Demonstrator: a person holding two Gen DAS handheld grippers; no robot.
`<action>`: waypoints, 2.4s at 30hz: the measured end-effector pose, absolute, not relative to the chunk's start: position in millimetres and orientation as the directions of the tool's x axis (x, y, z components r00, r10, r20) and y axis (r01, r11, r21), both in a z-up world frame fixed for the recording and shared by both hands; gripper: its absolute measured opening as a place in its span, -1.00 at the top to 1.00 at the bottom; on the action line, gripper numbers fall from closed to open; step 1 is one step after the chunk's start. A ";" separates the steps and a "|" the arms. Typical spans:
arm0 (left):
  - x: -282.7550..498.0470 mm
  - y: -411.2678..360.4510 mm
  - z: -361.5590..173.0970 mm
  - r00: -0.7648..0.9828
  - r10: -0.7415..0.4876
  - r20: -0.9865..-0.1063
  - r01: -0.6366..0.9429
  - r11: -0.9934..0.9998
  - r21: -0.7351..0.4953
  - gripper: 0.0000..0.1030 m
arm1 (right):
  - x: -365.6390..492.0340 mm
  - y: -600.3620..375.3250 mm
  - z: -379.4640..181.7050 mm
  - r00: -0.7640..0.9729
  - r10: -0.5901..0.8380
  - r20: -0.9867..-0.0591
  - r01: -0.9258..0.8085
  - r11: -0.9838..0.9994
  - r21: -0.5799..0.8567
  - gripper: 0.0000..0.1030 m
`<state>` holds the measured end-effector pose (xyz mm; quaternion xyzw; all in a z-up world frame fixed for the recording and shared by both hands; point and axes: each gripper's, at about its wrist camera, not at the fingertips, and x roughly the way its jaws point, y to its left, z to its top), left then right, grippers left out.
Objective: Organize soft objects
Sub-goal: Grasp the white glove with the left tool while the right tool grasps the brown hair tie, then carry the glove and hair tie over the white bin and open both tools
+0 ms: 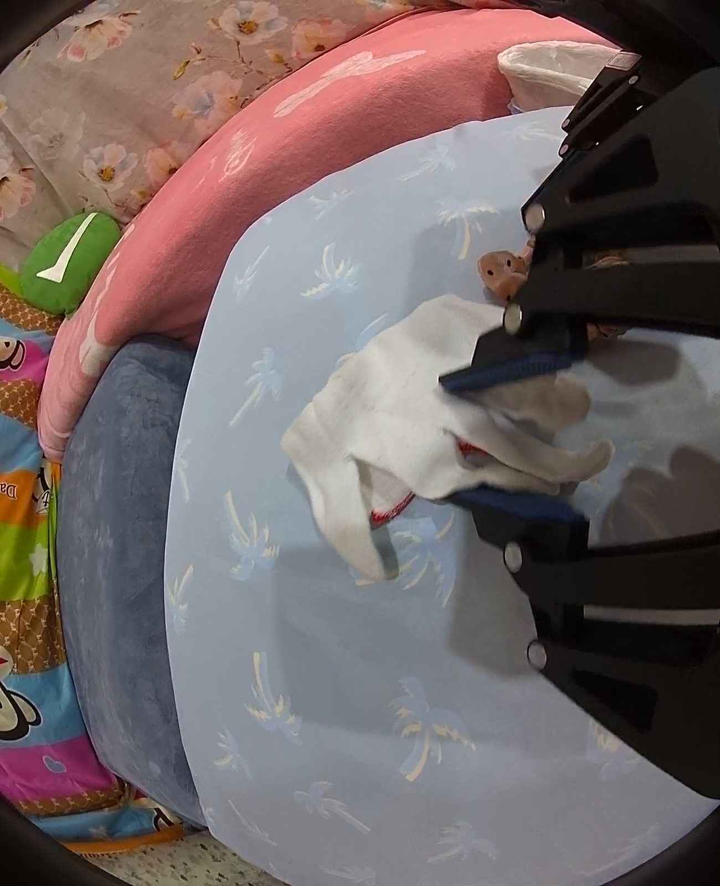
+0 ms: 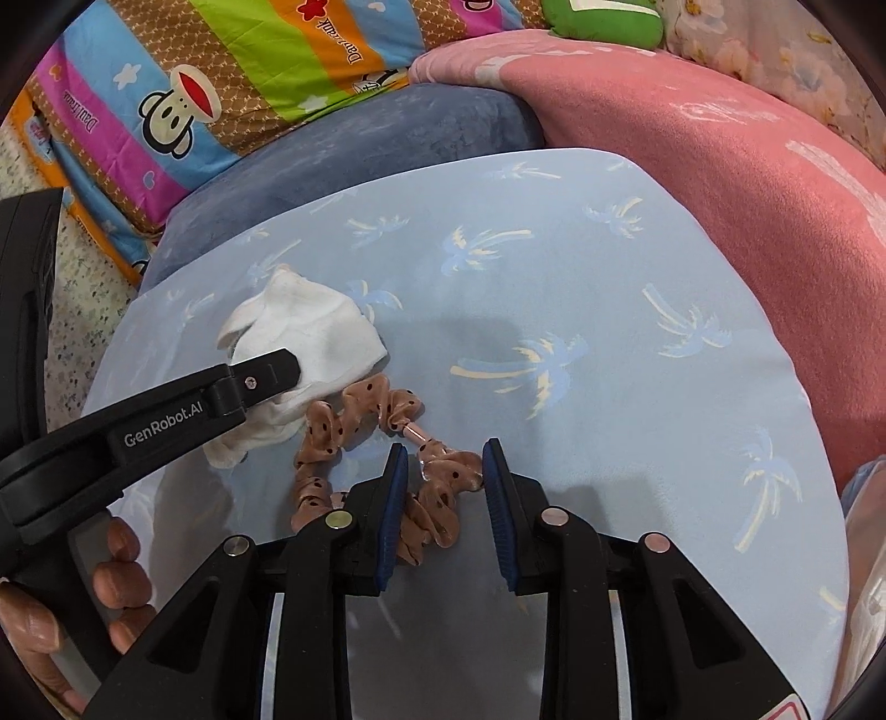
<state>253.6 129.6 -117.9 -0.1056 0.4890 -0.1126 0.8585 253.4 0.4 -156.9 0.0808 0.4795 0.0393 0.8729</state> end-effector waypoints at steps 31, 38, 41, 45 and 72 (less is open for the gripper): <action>166.1 66.8 -27.4 0.584 -0.362 -0.727 0.223 0.932 -0.286 0.70 | 140.8 -55.7 -54.2 0.668 0.188 -0.720 0.038 0.958 0.285 0.79; 142.8 45.3 -8.3 0.604 -0.386 -0.697 0.273 0.922 -0.275 0.70 | 112.4 -79.6 -29.2 0.712 0.164 -0.683 0.058 0.955 0.290 0.79; 133.2 36.3 -0.8 0.611 -0.394 -0.687 0.293 0.918 -0.267 0.70 | 99.8 -90.1 -20.3 0.728 0.153 -0.668 0.067 0.954 0.292 0.79; 122.0 26.3 8.3 0.618 -0.407 -0.673 0.318 0.912 -0.259 0.70 | 82.6 -101.8 -9.4 0.749 0.139 -0.648 0.077 0.953 0.293 0.79; 66.3 -53.8 33.2 0.601 -0.478 -0.640 0.484 0.855 -0.185 0.69 | 3.1 -187.8 15.1 0.814 0.034 -0.579 0.191 0.927 0.323 0.79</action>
